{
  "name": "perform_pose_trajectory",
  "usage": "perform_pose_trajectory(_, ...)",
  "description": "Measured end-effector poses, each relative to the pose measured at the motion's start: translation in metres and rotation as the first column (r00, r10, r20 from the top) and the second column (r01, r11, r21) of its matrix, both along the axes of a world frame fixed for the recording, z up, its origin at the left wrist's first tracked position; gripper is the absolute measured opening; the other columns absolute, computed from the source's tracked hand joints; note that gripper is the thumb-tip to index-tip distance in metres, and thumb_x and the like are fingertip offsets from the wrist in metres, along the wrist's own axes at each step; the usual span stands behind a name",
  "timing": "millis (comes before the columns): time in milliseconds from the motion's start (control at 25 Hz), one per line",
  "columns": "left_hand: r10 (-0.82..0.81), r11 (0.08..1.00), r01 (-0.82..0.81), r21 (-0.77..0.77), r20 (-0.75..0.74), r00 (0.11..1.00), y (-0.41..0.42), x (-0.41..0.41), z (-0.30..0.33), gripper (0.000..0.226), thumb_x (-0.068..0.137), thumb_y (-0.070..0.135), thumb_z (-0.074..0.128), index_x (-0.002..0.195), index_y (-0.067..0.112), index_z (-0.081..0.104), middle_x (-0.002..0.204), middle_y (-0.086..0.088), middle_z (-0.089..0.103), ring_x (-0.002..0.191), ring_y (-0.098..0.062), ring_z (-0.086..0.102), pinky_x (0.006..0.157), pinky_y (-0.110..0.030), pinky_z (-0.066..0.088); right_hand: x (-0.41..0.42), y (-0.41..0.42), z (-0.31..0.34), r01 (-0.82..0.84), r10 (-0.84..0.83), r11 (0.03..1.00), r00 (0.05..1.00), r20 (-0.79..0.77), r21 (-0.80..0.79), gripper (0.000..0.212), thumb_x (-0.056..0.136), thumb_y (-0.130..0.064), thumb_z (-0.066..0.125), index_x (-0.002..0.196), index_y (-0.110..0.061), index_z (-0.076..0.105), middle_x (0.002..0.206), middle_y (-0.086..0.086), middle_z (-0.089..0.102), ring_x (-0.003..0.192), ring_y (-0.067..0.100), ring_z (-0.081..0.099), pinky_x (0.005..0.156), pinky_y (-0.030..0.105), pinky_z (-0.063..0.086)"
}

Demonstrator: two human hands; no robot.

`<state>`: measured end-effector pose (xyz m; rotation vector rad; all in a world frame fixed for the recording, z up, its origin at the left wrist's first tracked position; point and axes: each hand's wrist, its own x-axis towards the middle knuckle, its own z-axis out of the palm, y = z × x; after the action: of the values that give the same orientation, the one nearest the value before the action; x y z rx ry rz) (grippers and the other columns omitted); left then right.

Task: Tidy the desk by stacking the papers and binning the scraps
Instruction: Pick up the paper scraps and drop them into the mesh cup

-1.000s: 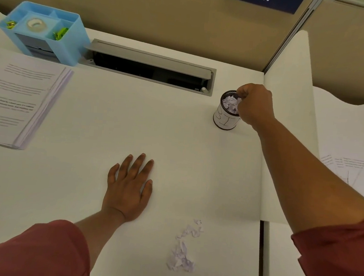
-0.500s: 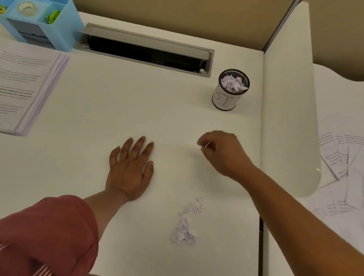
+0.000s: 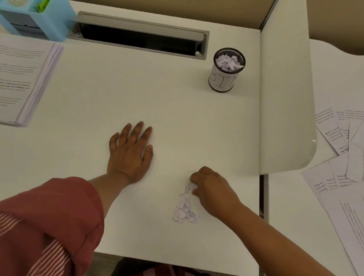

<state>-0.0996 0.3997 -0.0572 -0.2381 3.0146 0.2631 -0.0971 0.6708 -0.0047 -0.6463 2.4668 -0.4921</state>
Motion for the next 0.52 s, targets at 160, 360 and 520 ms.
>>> perform_pose_trajectory(160,0.003,1.0,-0.003,-0.004,0.005,1.0,0.0,0.0,0.001,0.06,0.101,0.05,0.021,0.159,0.035,0.024,0.168,0.006,0.017,0.155,-0.022,0.009,0.121,-0.048,0.011,0.009,-0.014,0.003,0.097,-0.095,0.993,0.995,0.034,-0.066,0.025,0.088,-0.013,0.056,0.11,-0.01,0.066,0.105,0.004,0.056,0.092,0.027,0.058,0.077,0.038,0.052)
perform_pose_trajectory(360,-0.003,1.0,0.002,-0.008,-0.004,1.0,-0.001,0.0,0.0,0.06,0.101,0.05,0.022,0.159,0.034,0.024,0.168,0.005,0.018,0.155,-0.023,0.011,0.121,-0.048,0.012,0.017,-0.031,0.009,-0.009,0.009,0.996,1.0,-0.009,0.088,0.025,0.088,-0.035,0.063,0.102,-0.015,0.058,0.105,0.002,0.047,0.09,0.025,0.046,0.073,0.039,0.053)
perform_pose_trajectory(520,-0.004,1.0,0.004,-0.009,-0.01,1.0,-0.001,0.0,-0.002,0.059,0.101,0.049,0.024,0.159,0.034,0.024,0.168,0.005,0.019,0.155,-0.024,0.011,0.121,-0.049,0.012,0.015,-0.037,0.002,-0.081,0.086,0.993,0.995,-0.052,0.087,0.009,0.089,-0.004,0.055,0.085,-0.012,0.051,0.095,0.005,0.045,0.079,0.026,0.044,0.057,0.033,0.042)
